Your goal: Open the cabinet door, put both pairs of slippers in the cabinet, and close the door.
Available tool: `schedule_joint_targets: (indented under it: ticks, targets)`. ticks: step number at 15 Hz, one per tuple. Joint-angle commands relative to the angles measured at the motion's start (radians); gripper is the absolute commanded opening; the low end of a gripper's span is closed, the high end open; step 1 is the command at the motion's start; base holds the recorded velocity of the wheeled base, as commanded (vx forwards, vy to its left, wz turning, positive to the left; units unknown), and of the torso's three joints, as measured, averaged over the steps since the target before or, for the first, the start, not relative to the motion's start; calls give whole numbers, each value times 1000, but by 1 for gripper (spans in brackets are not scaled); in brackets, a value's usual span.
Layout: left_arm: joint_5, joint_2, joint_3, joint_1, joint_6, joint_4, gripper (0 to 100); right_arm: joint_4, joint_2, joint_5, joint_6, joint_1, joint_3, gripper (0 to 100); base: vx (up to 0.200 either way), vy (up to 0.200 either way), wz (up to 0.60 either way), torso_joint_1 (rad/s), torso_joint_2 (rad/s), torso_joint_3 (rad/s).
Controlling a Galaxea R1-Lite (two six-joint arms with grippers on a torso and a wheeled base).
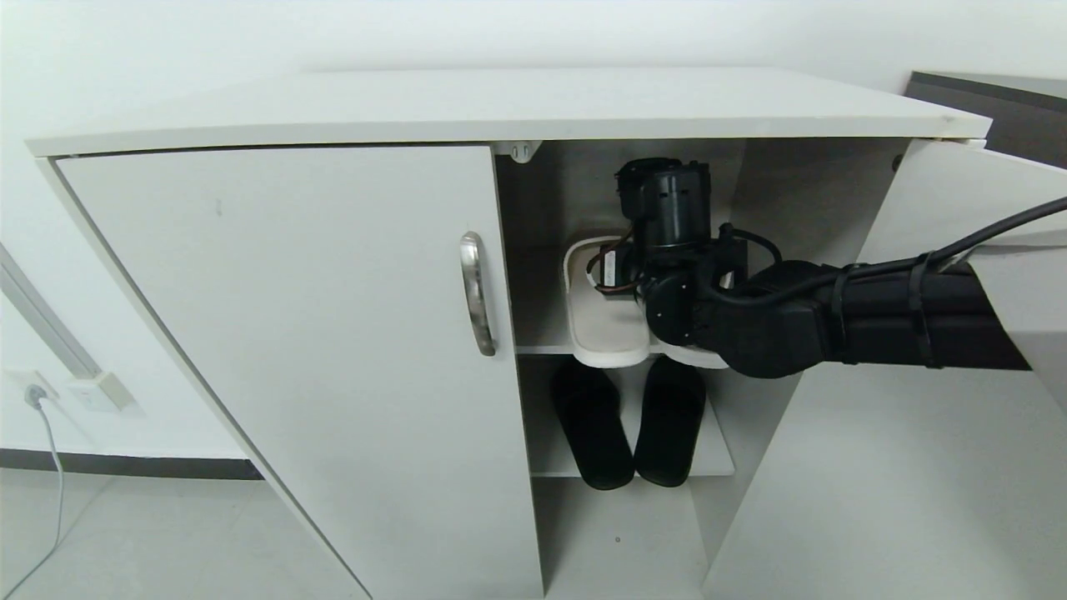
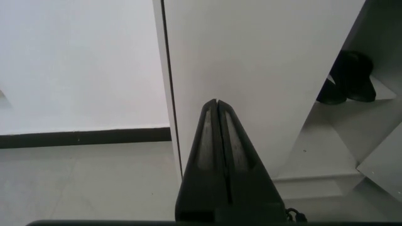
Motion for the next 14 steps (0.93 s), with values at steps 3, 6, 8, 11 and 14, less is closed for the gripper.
schedule_joint_targets:
  ticks: [3,6,8,11,14]
  targets:
    - [0,0,0,1,0,0,0,0,33,0,-1,-7,-27,0,0,0,0,0,0,0]
    - [0,0,0,1,0,0,0,12,53,0,-1,-9,-53,0,0,0,0,0,0,0]
    - [0,0,0,1,1,0,0,15,63,0,-1,-12,-67,0,0,0,0,0,0,0]
    - [0,0,0,1,1,0,0,28,69,0,-1,-13,-76,0,0,0,0,0,0,0]
    - [0,0,0,1,1,0,0,28,72,0,0,-13,-76,0,0,0,0,0,0,0]
